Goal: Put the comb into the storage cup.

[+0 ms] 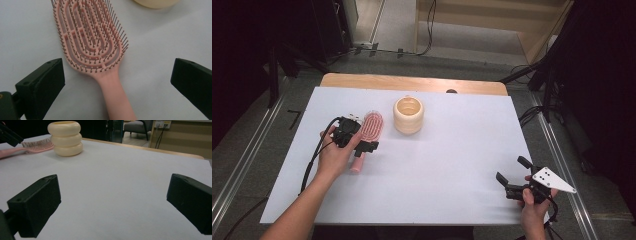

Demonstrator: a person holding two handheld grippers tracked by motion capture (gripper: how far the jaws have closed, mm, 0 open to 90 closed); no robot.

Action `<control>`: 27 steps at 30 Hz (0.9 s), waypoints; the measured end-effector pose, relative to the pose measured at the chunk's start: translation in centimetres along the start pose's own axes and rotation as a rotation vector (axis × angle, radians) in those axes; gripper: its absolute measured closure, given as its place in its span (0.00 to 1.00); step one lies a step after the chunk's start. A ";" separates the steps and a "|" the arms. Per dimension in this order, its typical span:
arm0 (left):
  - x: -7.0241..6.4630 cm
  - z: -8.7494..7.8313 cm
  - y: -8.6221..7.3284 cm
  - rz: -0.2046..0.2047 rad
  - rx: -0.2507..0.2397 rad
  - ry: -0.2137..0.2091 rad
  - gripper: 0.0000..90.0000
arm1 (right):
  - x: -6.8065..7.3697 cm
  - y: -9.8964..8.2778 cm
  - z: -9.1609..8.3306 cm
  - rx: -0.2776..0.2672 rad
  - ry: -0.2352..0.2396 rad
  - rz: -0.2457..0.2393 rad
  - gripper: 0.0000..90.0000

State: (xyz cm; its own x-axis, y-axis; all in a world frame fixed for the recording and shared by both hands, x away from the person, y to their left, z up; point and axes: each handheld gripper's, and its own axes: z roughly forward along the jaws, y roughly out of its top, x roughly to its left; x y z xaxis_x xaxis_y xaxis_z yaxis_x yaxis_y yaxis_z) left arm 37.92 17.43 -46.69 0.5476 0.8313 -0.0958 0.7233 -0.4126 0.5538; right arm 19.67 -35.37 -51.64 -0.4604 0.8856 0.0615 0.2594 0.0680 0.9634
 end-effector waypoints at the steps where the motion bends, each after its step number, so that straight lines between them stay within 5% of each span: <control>1: 0.0 0.1 0.0 -0.005 0.005 -0.001 0.00 | 0.0 0.0 0.0 -0.001 0.000 -0.003 0.00; 11: -0.2 0.6 0.2 -0.032 0.066 0.060 0.16 | 0.0 0.0 0.0 0.000 0.000 0.001 0.00; 14: -0.4 0.9 0.2 -0.028 0.089 0.117 0.28 | 0.0 0.0 0.0 0.000 0.000 0.000 0.00; 17: -0.4 1.0 0.1 -0.049 0.104 0.101 0.32 | 0.0 0.0 0.0 0.000 0.000 0.001 0.00; 27: -0.3 0.8 0.1 -0.044 0.137 0.141 0.51 | 0.0 0.0 0.0 0.000 -0.006 0.002 0.00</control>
State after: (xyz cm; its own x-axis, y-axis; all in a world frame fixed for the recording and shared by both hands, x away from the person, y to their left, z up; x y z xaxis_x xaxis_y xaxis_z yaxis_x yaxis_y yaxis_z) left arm 38.17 16.88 -47.29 0.4569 0.8895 0.0049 0.8007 -0.4137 0.4332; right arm 19.71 -35.35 -51.64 -0.4550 0.8884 0.0618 0.2605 0.0664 0.9632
